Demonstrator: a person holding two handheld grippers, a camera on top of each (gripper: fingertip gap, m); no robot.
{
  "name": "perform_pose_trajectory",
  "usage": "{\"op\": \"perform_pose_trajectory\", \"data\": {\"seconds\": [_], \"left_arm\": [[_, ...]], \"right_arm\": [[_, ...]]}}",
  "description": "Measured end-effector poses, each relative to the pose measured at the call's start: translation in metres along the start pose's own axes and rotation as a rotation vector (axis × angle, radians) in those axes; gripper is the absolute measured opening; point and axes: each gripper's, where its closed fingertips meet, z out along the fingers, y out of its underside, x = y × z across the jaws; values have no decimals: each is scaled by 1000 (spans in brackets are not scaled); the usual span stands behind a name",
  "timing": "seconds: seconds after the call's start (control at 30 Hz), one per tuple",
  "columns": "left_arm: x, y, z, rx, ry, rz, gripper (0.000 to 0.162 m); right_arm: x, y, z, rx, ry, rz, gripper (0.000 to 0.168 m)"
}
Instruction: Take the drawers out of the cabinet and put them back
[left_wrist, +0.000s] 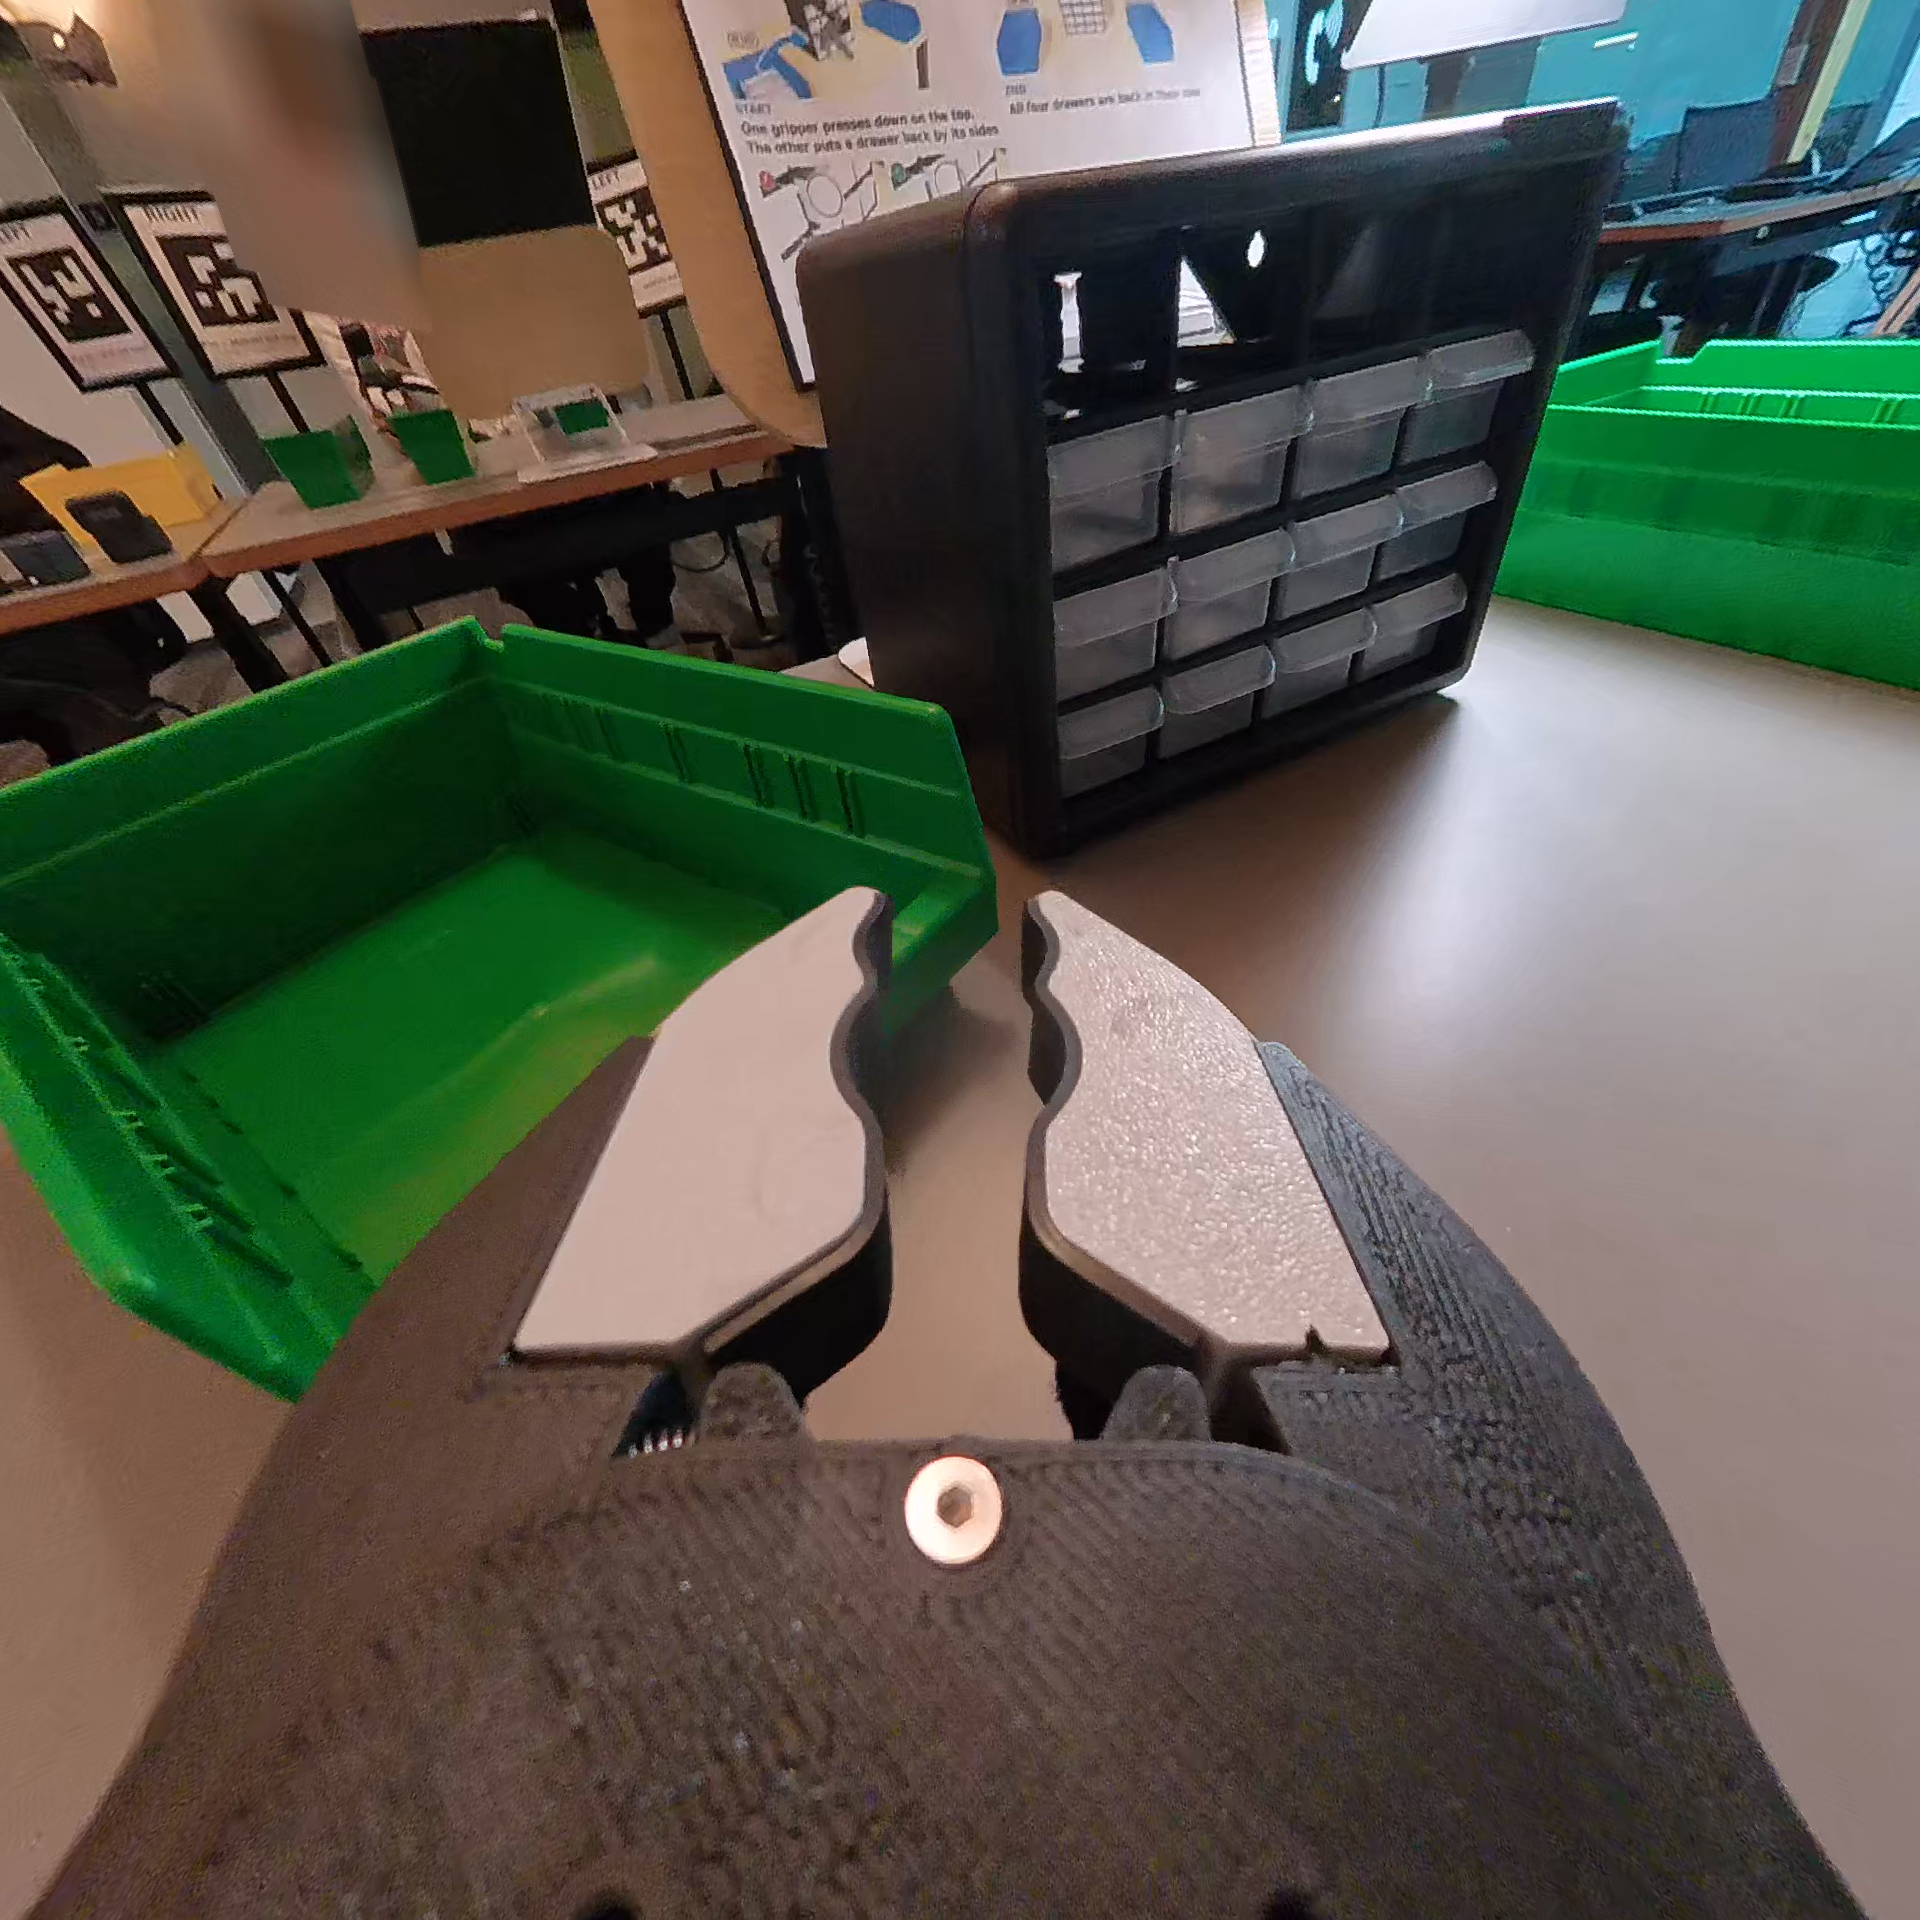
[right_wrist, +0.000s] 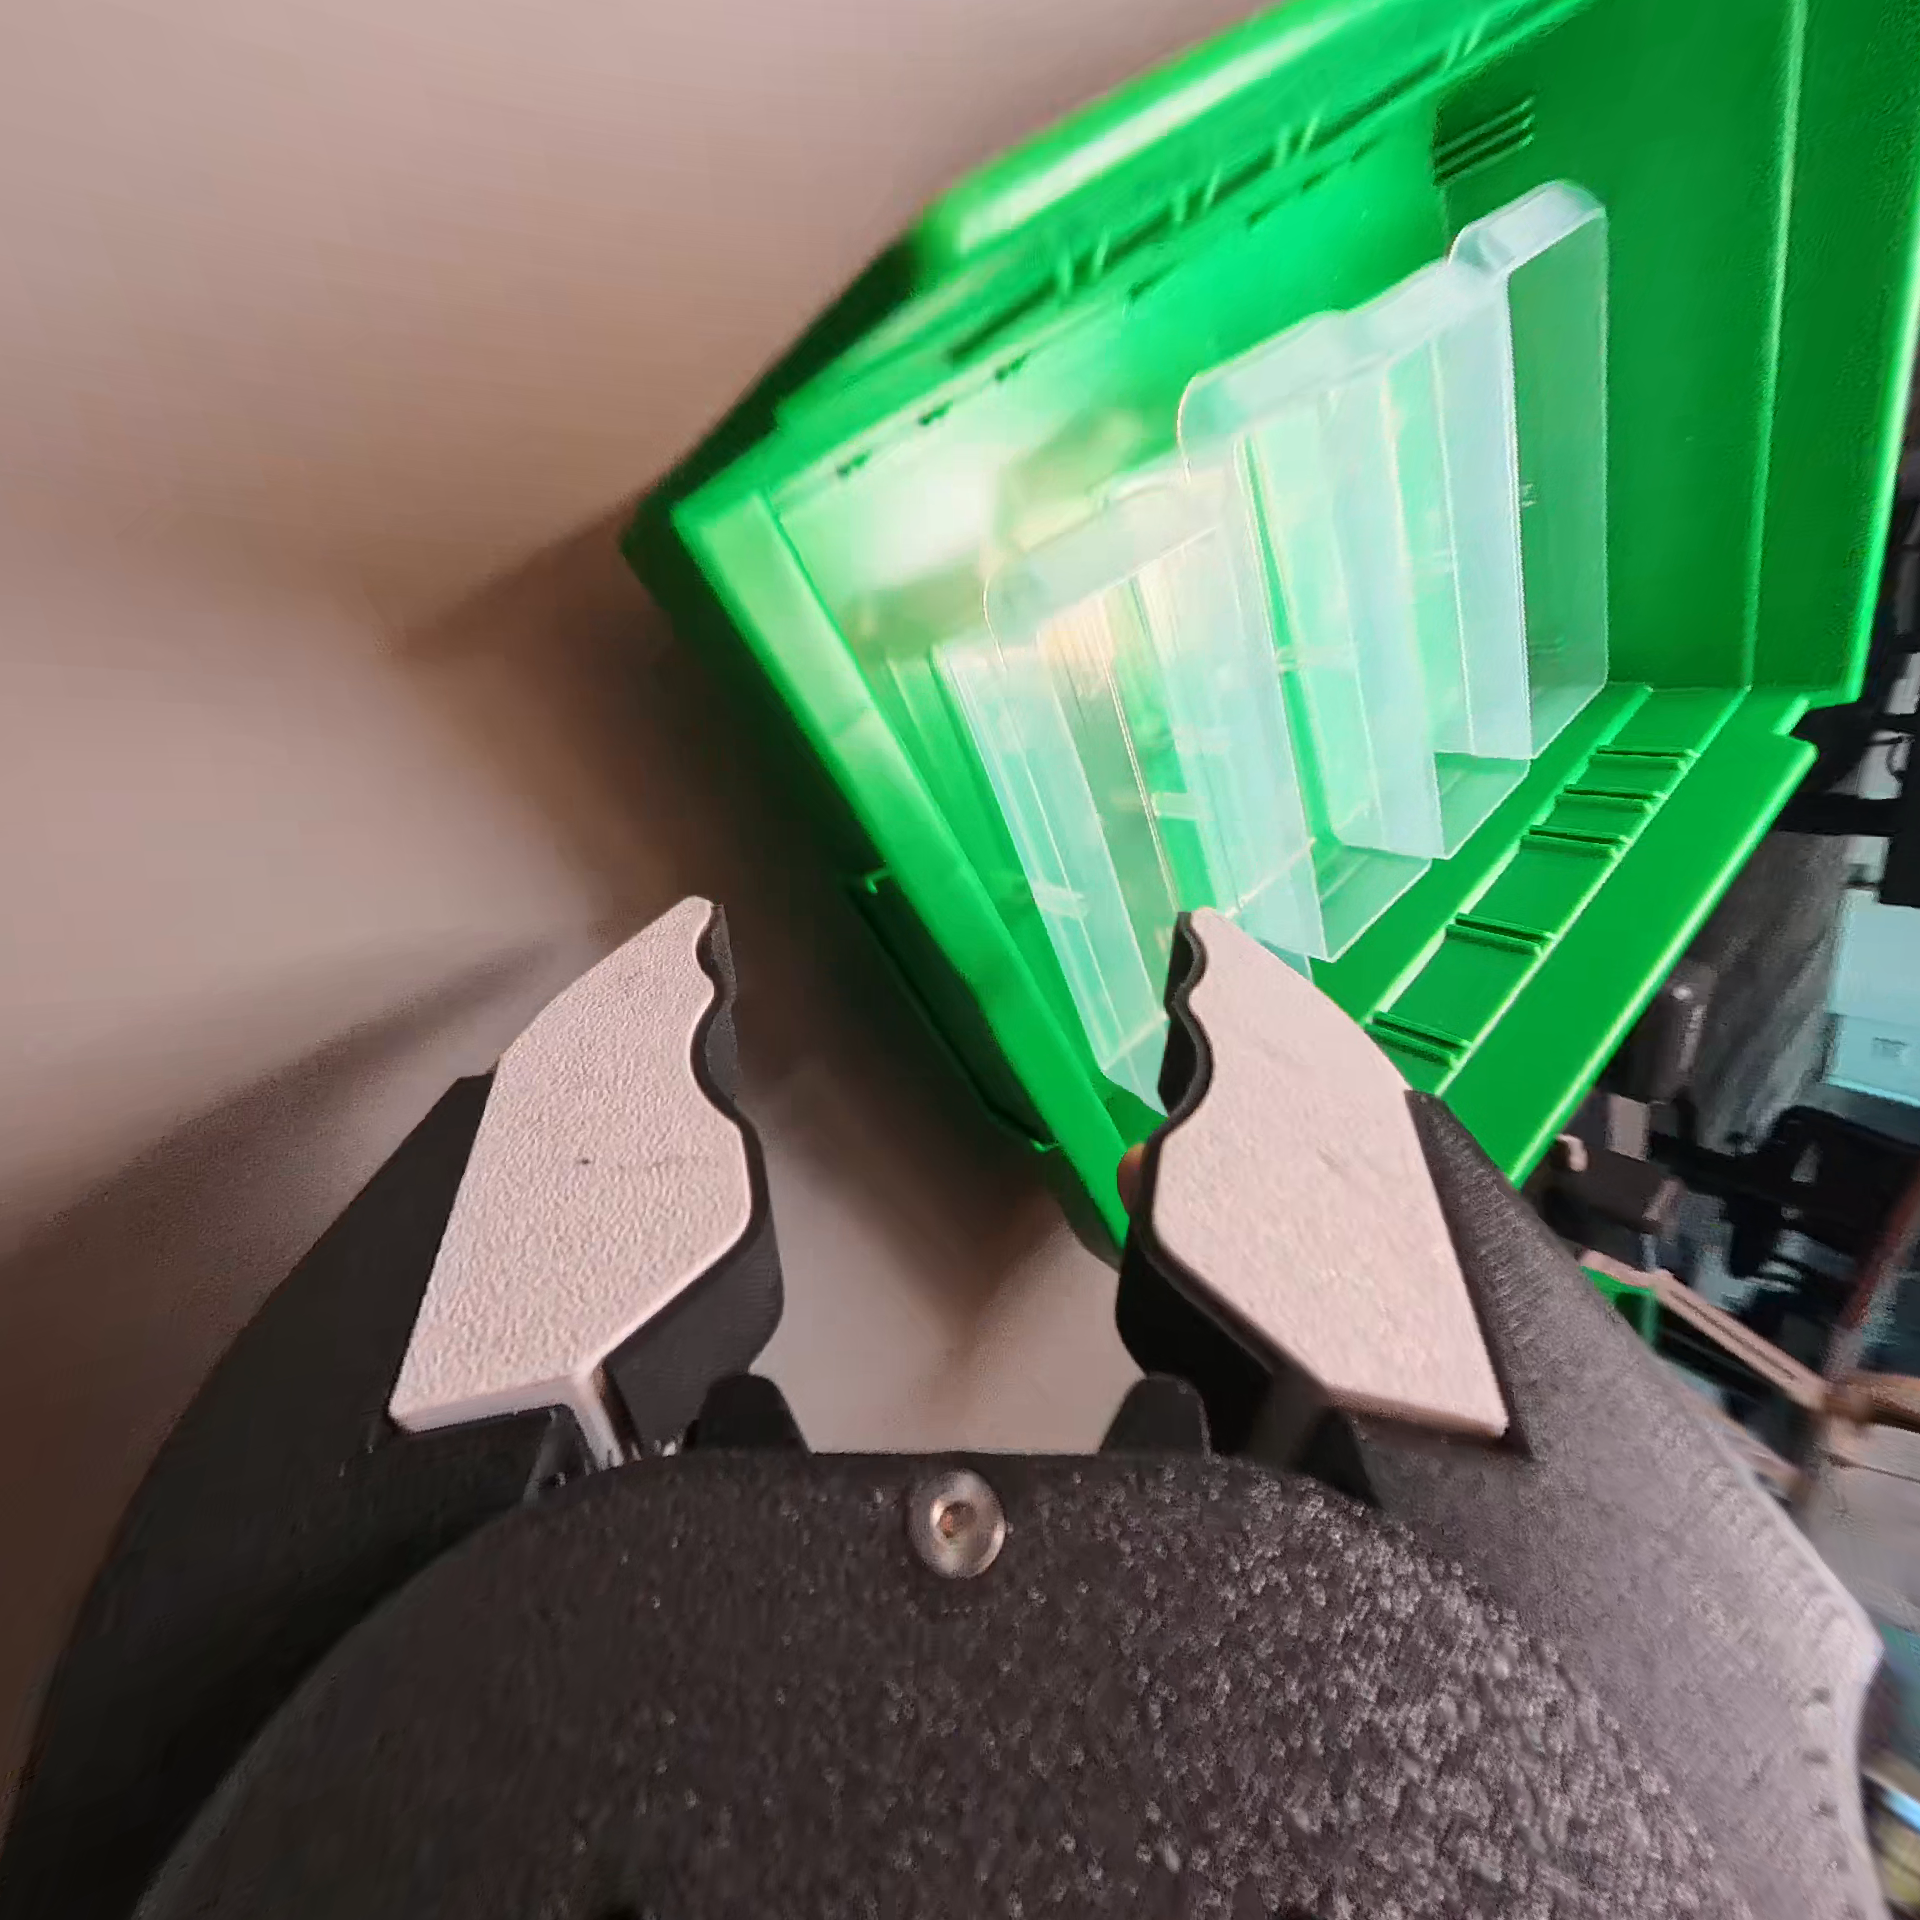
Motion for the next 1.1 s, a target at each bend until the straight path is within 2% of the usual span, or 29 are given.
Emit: {"op": "perform_pose_trajectory", "data": {"seconds": [0.07,0.2,0.27,0.3,0.47,0.67,0.93,1.1], "left_arm": [[-1,3,1,-18,1,-2,27],[3,13,5,-89,15,18,37],[7,13,4,-110,22,55,38],[8,12,3,-118,23,76,39],[8,9,8,-202,65,152,43],[4,33,23,-463,142,422,48],[-21,61,49,-701,201,523,62],[-40,83,60,-805,169,644,62]], "right_arm": [[4,12,14,-62,8,-81,77],[8,14,40,-89,26,-225,59],[3,11,44,-92,3,-263,37],[2,8,45,-82,16,-291,32],[-4,-6,42,-46,97,-365,29],[-38,-34,21,45,98,-394,29],[-96,-68,-5,162,60,-419,29],[-115,-77,-16,211,34,-435,30]]}}
